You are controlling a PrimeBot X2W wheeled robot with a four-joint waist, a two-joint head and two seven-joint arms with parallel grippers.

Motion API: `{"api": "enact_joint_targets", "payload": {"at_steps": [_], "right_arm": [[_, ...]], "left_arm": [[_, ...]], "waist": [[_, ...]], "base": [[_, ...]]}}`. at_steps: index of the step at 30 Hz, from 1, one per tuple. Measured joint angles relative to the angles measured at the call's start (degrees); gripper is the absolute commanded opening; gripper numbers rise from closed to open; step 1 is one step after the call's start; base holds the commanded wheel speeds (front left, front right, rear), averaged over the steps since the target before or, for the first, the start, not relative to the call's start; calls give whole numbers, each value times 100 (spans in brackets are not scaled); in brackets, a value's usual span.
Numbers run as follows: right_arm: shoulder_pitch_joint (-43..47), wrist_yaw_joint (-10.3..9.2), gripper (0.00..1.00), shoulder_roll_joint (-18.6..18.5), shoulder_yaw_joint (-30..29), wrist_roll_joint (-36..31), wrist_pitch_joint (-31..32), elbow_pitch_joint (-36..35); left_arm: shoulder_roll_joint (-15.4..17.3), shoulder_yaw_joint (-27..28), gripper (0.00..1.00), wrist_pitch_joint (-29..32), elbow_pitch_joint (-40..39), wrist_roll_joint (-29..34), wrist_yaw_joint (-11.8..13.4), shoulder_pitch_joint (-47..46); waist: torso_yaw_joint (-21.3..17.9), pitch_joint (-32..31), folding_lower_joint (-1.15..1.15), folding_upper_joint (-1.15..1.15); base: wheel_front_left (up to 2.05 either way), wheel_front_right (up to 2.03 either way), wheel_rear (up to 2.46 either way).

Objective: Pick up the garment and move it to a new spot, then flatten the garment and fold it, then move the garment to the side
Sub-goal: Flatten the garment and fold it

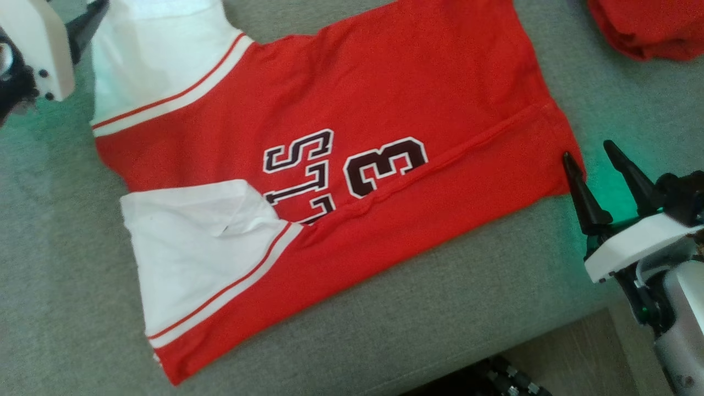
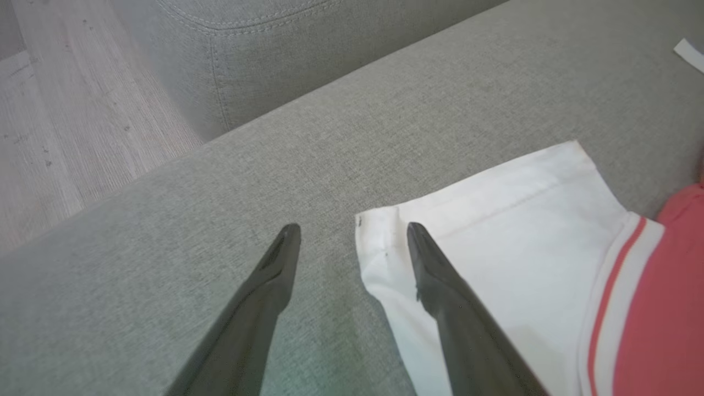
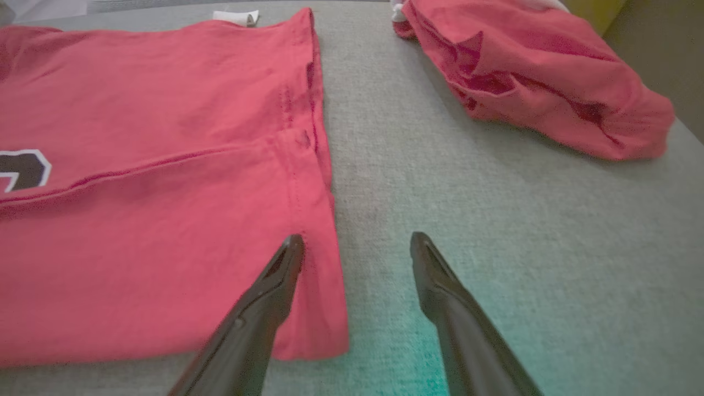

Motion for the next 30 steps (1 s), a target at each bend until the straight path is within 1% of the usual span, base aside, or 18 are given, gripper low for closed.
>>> {"api": "enact_joint_targets", "payload": {"at_steps": [5,10,15,18,22,27,28,29,30], "right_arm": [[-1,0,100,67,-37,-47,-49,97],[-1,0,100,137,-40,-94,-79,108],[-1,0,100,177,-32,-101,-79,111],[1,0,100,199,-42,-107,-98,120],[5,0,100,214,-80,-156,-98,127],[11,0,100,221,-177,-185,-97,109],[12,0,100,221,-188,-197,-96,104],[12,0,100,223,-196,-199,-96,101],[12,0,100,226,-202,-199,-96,93]], "left_arm": [[86,-227,100,4,71,-63,-1,-21],[289,-461,100,-35,130,1,-1,-79],[352,-549,100,-211,287,136,-1,-277],[379,-666,100,-218,335,147,-1,-311],[397,-779,100,-136,367,25,-1,-310],[502,-924,100,4,356,-64,-1,-311],[514,-940,90,3,349,-75,-1,-311],[523,-966,86,1,330,-105,-1,-311],[526,-1000,87,-3,302,-113,-1,-311]], "waist": [[-132,53,0,0],[-231,74,-1,0],[-328,111,-1,0],[-369,121,-1,0],[-386,113,-1,0],[-375,70,-1,0],[-371,64,-1,0],[-365,63,-1,0],[-360,67,-1,0]], "base": [[0,0,0],[0,0,0],[0,0,0],[0,0,0],[0,0,0],[0,0,0],[0,0,0],[0,0,0],[0,0,0]]}}
